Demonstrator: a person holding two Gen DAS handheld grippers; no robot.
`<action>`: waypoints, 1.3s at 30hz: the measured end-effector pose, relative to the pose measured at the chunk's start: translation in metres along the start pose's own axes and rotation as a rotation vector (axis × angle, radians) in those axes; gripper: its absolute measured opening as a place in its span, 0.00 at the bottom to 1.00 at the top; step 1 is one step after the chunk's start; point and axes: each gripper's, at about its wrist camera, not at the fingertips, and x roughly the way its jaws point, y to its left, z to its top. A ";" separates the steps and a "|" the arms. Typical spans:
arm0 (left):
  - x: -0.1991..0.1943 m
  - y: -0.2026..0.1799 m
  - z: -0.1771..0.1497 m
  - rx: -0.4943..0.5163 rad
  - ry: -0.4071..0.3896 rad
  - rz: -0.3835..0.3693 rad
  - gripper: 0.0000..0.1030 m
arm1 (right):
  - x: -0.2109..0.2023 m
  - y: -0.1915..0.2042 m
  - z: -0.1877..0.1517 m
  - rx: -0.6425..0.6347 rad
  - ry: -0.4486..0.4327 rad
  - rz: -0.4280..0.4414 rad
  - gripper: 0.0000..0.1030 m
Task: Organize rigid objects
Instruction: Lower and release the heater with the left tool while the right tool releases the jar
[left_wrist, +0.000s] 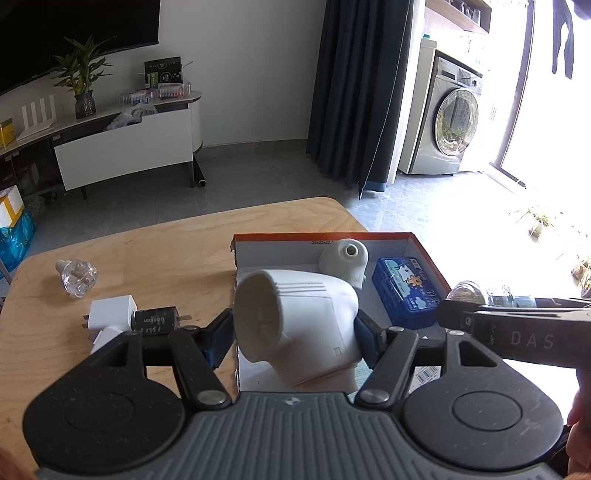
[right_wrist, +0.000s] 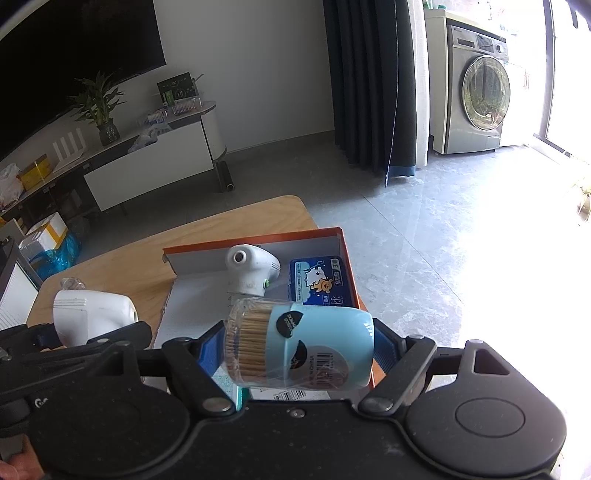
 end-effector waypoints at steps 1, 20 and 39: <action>0.002 0.001 0.001 0.001 0.001 0.000 0.66 | 0.002 0.000 0.001 0.001 0.002 0.000 0.91; 0.052 0.015 0.020 -0.021 0.056 -0.027 0.66 | 0.039 0.005 0.008 -0.009 0.032 -0.011 0.91; 0.079 0.017 0.030 -0.079 0.086 -0.106 0.70 | 0.035 -0.006 0.013 0.025 -0.054 -0.037 0.91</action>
